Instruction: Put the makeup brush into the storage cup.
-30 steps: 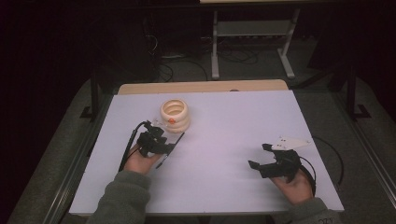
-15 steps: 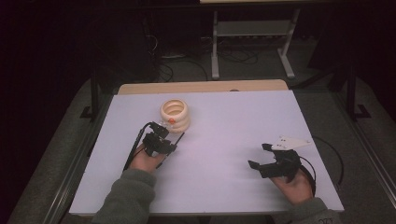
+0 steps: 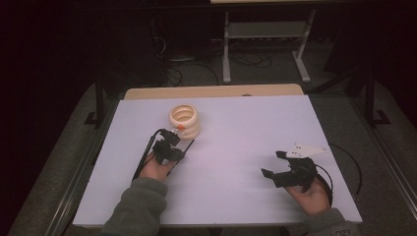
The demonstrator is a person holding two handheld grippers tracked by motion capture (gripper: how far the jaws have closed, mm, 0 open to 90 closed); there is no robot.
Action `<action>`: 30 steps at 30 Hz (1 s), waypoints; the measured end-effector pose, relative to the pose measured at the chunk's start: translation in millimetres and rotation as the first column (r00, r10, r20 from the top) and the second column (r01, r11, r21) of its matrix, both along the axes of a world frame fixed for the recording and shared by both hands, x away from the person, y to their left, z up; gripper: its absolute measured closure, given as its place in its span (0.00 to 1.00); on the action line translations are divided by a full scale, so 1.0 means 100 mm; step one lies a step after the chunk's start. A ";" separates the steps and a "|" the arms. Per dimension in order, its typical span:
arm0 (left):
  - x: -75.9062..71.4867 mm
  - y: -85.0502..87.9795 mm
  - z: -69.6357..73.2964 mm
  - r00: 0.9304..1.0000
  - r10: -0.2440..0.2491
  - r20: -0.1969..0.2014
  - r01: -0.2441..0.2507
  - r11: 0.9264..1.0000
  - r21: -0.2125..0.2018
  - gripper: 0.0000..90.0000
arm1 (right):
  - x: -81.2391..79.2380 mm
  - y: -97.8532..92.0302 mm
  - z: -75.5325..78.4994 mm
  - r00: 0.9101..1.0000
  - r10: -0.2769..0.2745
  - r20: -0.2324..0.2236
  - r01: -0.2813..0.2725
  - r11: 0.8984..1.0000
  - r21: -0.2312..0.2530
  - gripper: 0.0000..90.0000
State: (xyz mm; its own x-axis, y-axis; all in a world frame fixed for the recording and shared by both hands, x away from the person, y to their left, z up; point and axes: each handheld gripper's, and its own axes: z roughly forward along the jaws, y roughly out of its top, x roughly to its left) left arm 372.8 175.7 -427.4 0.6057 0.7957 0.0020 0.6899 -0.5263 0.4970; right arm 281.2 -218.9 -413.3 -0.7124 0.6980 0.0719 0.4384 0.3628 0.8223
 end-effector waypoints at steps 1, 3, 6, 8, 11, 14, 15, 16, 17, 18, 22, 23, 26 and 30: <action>0.00 0.00 0.00 1.000 0.003 0.001 -0.003 1.000 0.001 0.86 | 0.00 0.00 0.00 1.000 0.000 -0.002 0.000 1.000 0.000 0.16; 0.00 0.00 0.00 1.000 0.007 0.000 -0.007 1.000 0.002 0.89 | 0.00 0.00 0.00 1.000 0.001 0.000 -0.001 1.000 -0.001 0.16; 0.01 0.00 0.00 1.000 0.011 -0.004 -0.011 1.000 0.002 0.94 | 0.00 0.01 0.00 1.000 0.001 -0.002 -0.001 1.000 0.000 0.16; 0.02 -0.01 0.00 1.000 0.024 -0.009 -0.024 1.000 -0.013 0.94 | 0.00 0.01 0.00 1.000 0.001 -0.002 -0.001 1.000 0.000 0.16; 0.02 0.00 0.00 0.999 0.032 -0.016 -0.032 0.999 -0.018 0.95 | 0.00 0.01 0.00 1.000 0.002 -0.001 -0.002 1.000 -0.001 0.16; 0.03 -0.01 0.00 0.999 0.034 -0.021 -0.035 0.999 -0.014 0.95 | 0.00 0.01 0.00 1.000 0.003 0.001 -0.003 1.000 0.000 0.16; 0.03 -0.01 0.00 0.999 0.033 -0.022 -0.034 0.999 -0.014 0.95 | 0.00 0.01 0.00 1.000 0.003 -0.002 -0.003 1.000 0.000 0.16; 0.03 -0.01 0.00 0.999 0.033 -0.022 -0.034 0.999 -0.014 0.95 | 0.00 0.01 0.00 1.000 0.003 -0.001 -0.003 1.000 -0.001 0.16; 0.03 -0.01 0.00 0.999 0.029 -0.017 -0.030 0.999 -0.018 0.95 | 0.00 0.01 0.00 1.000 0.004 -0.002 -0.004 1.000 -0.001 0.16; 0.03 -0.01 0.00 0.999 0.029 -0.018 -0.029 0.999 -0.018 0.95 | 0.00 0.01 0.00 1.000 0.005 -0.002 -0.005 1.000 -0.001 0.16; 0.03 0.00 0.00 0.999 0.029 -0.019 -0.030 0.999 -0.021 0.96 | 0.00 0.01 -0.01 1.000 0.006 -0.005 -0.006 1.000 -0.003 0.16; 0.03 0.00 0.00 0.999 0.029 -0.019 -0.030 0.999 -0.021 0.96 | 0.00 0.01 -0.01 1.000 0.006 -0.005 -0.006 1.000 -0.003 0.16; 0.03 0.00 0.00 0.999 0.029 -0.020 -0.029 0.999 -0.022 0.96 | 0.00 0.02 -0.01 1.000 0.006 -0.006 -0.006 1.000 -0.004 0.16; 0.03 0.01 0.01 0.999 0.032 -0.023 -0.033 0.999 -0.029 0.96 | 0.00 0.02 -0.01 1.000 0.005 -0.008 -0.005 1.000 -0.003 0.16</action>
